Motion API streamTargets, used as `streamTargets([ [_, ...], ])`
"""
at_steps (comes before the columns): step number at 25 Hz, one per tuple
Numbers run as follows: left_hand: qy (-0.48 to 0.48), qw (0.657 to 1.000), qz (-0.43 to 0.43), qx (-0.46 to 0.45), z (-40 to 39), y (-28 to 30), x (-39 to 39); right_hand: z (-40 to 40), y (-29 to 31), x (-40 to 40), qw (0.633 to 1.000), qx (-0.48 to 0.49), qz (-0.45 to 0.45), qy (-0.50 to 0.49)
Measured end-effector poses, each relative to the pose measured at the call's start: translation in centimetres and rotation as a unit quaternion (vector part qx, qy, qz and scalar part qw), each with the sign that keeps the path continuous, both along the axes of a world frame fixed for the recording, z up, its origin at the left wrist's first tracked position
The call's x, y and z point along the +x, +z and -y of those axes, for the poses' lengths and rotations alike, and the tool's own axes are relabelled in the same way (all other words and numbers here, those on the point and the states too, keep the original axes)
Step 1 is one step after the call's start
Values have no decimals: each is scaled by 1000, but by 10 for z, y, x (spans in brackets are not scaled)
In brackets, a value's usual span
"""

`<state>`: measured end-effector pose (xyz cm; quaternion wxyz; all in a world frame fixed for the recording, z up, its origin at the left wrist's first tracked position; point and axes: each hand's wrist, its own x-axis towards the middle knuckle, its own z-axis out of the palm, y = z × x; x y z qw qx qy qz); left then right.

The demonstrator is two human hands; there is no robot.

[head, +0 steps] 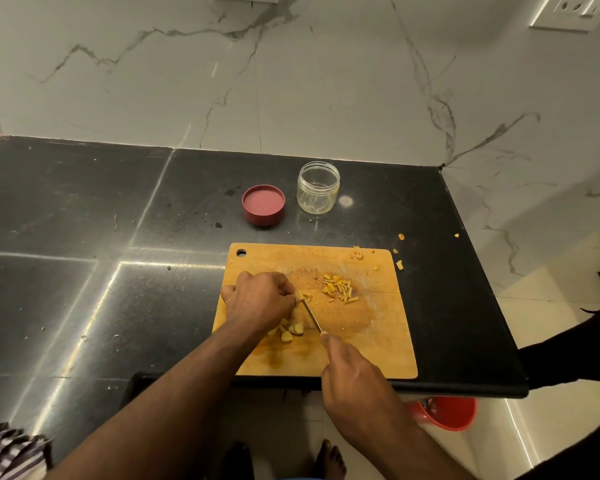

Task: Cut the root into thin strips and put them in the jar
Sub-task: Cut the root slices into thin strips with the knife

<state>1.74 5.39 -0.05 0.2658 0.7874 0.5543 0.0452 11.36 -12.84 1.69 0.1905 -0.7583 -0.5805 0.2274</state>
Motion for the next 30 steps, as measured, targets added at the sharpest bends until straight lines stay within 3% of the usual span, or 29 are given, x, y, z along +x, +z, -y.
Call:
streamTargets([
  [5,2,1000,-2,-9,-2,1,0,-2,8,2,999,34,-8,-11],
  [30,15,1000,-2,2,1,-2,-1,-23,7,-1,1000,11,2,-4],
])
